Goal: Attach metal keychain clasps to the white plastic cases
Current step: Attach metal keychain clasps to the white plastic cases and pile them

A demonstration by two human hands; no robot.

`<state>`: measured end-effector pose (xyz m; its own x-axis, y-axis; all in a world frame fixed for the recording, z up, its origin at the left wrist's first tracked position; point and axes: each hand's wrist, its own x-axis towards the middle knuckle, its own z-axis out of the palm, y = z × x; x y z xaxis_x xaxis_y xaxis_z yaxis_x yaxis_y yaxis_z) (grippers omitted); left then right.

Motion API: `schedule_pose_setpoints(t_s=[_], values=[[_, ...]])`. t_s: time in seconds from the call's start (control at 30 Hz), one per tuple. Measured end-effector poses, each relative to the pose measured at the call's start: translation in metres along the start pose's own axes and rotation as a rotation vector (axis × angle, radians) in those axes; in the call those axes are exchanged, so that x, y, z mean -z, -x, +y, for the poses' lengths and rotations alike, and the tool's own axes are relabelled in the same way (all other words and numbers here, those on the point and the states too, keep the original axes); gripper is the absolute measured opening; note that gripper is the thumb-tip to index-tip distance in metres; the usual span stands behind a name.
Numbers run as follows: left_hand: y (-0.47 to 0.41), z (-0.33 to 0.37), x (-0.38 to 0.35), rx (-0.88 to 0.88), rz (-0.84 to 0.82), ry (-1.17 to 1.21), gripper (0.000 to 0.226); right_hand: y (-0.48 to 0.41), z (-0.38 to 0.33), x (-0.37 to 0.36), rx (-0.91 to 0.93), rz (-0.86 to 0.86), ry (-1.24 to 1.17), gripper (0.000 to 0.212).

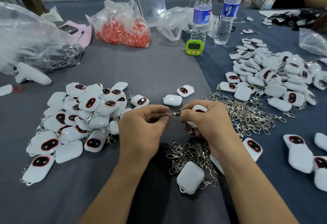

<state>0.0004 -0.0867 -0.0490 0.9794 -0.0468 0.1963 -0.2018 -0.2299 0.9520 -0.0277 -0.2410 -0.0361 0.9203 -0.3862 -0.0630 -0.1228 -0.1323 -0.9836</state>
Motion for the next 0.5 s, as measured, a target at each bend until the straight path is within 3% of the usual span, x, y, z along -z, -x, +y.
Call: schedule_pose_setpoints(t_s=[0.13, 0.3, 0.5], values=[[0.001, 0.0, 0.003, -0.089, 0.063, -0.063, 0.031, 0.001, 0.004, -0.002, 0.207, 0.156, 0.362, 0.015], [0.002, 0.004, 0.003, -0.206, 0.004, -0.138, 0.042, 0.007, 0.001, -0.008, 0.284, 0.036, 0.378, 0.02], [0.001, 0.001, 0.002, -0.137, -0.019, -0.044, 0.037, 0.005, 0.001, -0.011, 0.248, 0.042, 0.302, 0.012]])
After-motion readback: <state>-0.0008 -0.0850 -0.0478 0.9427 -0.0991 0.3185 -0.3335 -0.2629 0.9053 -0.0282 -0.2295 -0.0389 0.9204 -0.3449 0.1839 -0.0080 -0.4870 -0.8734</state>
